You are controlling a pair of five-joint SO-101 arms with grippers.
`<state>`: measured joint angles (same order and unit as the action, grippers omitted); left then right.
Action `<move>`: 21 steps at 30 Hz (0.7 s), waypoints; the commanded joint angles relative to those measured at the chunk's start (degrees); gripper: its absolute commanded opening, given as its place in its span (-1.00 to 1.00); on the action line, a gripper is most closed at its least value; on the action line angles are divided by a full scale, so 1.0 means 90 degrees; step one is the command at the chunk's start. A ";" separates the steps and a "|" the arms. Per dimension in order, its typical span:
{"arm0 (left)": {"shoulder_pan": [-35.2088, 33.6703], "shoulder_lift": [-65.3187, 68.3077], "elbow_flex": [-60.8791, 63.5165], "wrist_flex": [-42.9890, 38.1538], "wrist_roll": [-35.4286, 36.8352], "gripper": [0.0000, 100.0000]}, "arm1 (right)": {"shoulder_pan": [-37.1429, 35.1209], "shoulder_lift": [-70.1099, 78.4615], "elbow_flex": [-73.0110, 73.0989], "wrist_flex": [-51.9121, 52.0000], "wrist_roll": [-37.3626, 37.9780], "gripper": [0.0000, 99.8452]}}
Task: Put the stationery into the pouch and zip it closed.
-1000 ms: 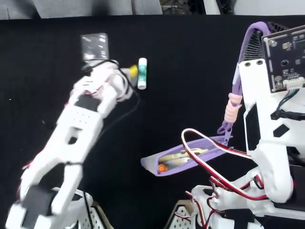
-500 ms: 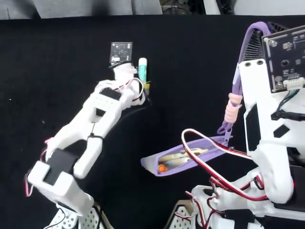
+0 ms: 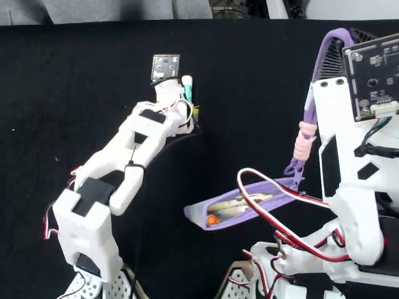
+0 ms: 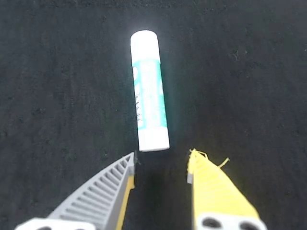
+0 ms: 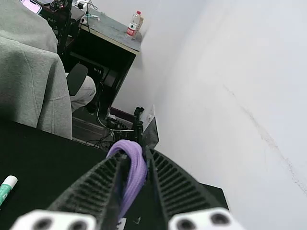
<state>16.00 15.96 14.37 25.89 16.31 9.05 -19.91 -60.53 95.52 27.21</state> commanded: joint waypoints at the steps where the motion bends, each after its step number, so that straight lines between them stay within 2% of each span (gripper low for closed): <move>1: 0.0015 0.0137 -0.0562 -0.0098 0.0059 -0.62 | -0.0088 0.0034 -0.0161 0.0010 0.0049 -0.97; 14: 0.0327 0.1221 -0.1675 -0.0098 0.0088 -0.63 | -0.0088 0.0034 -0.0161 0.0010 0.0059 -0.97; 21: 0.0337 0.1485 -0.2007 -0.0098 0.0088 -0.83 | -0.0088 0.0034 -0.0161 0.0010 0.0059 -0.97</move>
<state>18.64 29.58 -0.04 25.89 16.75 9.05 -19.91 -60.53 95.52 27.21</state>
